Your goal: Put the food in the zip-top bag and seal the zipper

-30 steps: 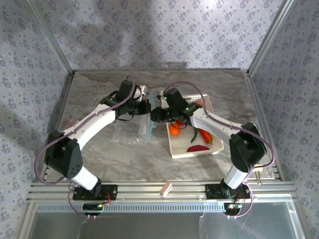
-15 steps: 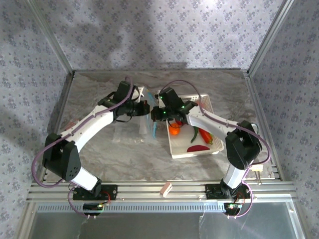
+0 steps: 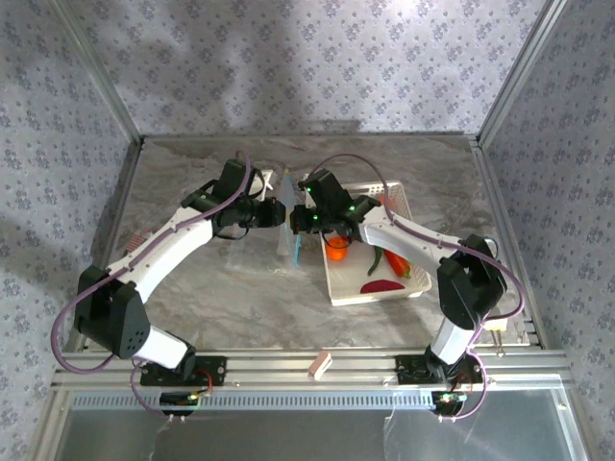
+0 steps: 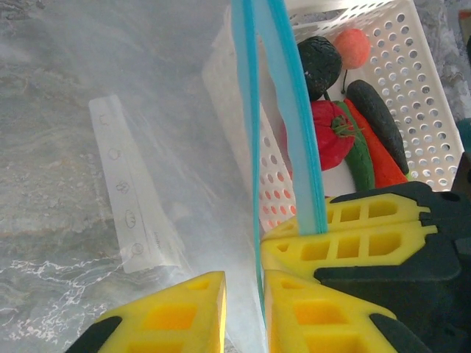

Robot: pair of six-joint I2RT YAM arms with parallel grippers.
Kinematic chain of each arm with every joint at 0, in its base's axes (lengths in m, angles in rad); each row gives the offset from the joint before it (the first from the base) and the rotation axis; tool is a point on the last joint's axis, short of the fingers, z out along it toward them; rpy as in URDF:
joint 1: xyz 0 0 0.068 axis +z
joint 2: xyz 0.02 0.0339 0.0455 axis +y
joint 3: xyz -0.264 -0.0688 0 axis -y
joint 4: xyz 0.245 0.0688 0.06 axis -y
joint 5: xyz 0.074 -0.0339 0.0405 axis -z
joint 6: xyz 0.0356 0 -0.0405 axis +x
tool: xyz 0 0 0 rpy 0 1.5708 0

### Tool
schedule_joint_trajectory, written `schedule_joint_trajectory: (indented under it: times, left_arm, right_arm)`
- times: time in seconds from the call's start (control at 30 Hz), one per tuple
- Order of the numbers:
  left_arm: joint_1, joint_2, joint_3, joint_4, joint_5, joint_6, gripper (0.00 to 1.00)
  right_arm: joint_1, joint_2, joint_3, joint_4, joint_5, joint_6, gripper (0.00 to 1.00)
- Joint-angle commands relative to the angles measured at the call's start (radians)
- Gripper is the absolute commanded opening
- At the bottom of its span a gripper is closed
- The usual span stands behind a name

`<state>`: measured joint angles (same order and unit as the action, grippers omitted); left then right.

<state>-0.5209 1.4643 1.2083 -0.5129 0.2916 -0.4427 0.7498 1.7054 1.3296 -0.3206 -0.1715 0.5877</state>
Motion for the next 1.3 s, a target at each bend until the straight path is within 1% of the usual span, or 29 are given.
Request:
schedule_joint_trajectory:
  times: [0.0,0.27,0.37,0.47,0.57,0.63,0.67,0.73,0.83,0.87,0.97,1.1,1.17,1.27]
  left_arm:
    - [0.002,-0.014,-0.012,-0.002,0.003,-0.003,0.21]
    - [0.002,-0.016,-0.019,0.030,0.008,-0.016,0.22]
    - [0.001,-0.017,-0.019,0.039,0.005,-0.017,0.22]
    - [0.002,-0.010,-0.019,0.035,0.005,-0.017,0.22]
    - [0.002,-0.004,-0.023,0.031,0.003,-0.016,0.15]
    - [0.002,0.001,-0.024,0.026,0.001,-0.013,0.07]
    - [0.002,0.003,-0.025,0.024,-0.002,-0.011,0.00]
    - [0.002,0.000,-0.021,0.012,-0.023,0.001,0.00]
    - [0.002,-0.009,0.017,-0.063,-0.120,0.058,0.00]
    - [0.002,-0.013,0.042,-0.105,-0.161,0.087,0.00]
    - [0.002,-0.022,0.124,-0.227,-0.295,0.163,0.00]
    - [0.000,-0.019,0.257,-0.382,-0.426,0.244,0.00]
    - [-0.004,-0.015,0.311,-0.442,-0.464,0.271,0.00]
    - [-0.016,-0.010,0.375,-0.512,-0.485,0.293,0.00]
  right_arm:
    - [0.012,-0.034,0.014,0.009,-0.002,0.018,0.02]
    - [0.023,-0.036,0.009,0.024,-0.019,0.027,0.02]
    - [0.024,-0.031,0.003,0.043,-0.049,0.033,0.02]
    - [0.028,-0.032,-0.010,0.070,-0.074,0.070,0.02]
    - [0.028,-0.041,-0.014,0.075,-0.074,0.075,0.02]
    - [0.026,-0.046,-0.014,0.073,-0.071,0.073,0.02]
    - [0.026,-0.048,-0.013,0.070,-0.069,0.073,0.02]
    - [0.022,-0.054,-0.013,0.058,-0.059,0.066,0.02]
    - [0.011,-0.064,-0.002,-0.008,0.002,0.049,0.01]
    - [0.006,-0.067,0.002,-0.038,0.030,0.006,0.01]
    - [-0.019,-0.070,0.019,-0.123,0.092,-0.035,0.01]
    - [-0.057,-0.066,0.027,-0.195,0.162,-0.061,0.01]
    - [-0.077,-0.061,0.025,-0.210,0.161,-0.075,0.01]
    - [-0.095,-0.048,0.032,-0.227,0.149,-0.096,0.01]
